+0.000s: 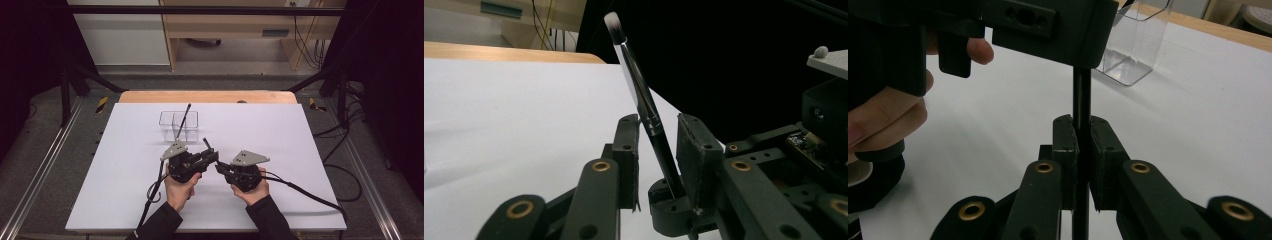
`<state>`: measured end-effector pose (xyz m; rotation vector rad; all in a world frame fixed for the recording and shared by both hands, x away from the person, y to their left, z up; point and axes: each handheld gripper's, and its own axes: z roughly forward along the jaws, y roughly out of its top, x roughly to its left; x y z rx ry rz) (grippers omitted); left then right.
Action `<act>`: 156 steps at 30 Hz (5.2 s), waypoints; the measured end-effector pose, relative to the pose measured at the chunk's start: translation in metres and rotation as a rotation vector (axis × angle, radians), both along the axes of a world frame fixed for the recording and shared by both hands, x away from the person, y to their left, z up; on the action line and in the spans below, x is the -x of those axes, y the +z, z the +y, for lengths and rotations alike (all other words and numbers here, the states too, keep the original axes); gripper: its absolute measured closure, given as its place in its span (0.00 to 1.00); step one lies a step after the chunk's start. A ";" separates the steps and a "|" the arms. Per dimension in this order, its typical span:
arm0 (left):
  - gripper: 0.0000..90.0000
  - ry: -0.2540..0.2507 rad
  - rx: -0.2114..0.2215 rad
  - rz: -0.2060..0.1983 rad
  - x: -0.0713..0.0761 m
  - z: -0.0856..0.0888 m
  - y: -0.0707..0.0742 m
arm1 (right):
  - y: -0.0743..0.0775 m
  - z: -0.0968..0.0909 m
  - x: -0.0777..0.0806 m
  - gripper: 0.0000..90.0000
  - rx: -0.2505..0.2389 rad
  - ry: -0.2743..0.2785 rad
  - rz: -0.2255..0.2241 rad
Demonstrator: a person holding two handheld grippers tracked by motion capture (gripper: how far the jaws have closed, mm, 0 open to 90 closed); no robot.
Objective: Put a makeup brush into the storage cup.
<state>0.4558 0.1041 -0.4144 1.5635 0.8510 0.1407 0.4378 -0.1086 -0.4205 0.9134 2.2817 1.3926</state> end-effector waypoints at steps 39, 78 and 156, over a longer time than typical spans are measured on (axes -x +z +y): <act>0.92 -0.024 0.026 -0.040 0.009 -0.003 0.004 | 0.000 0.001 0.000 0.86 -0.020 0.016 -0.001; 0.92 0.092 -0.116 -0.075 0.009 0.077 0.028 | 0.007 -0.034 -0.007 0.18 -0.036 -0.113 0.031; 0.92 0.214 -0.323 -0.120 -0.078 0.081 0.096 | 0.010 -0.071 -0.015 0.08 -0.023 -0.247 0.026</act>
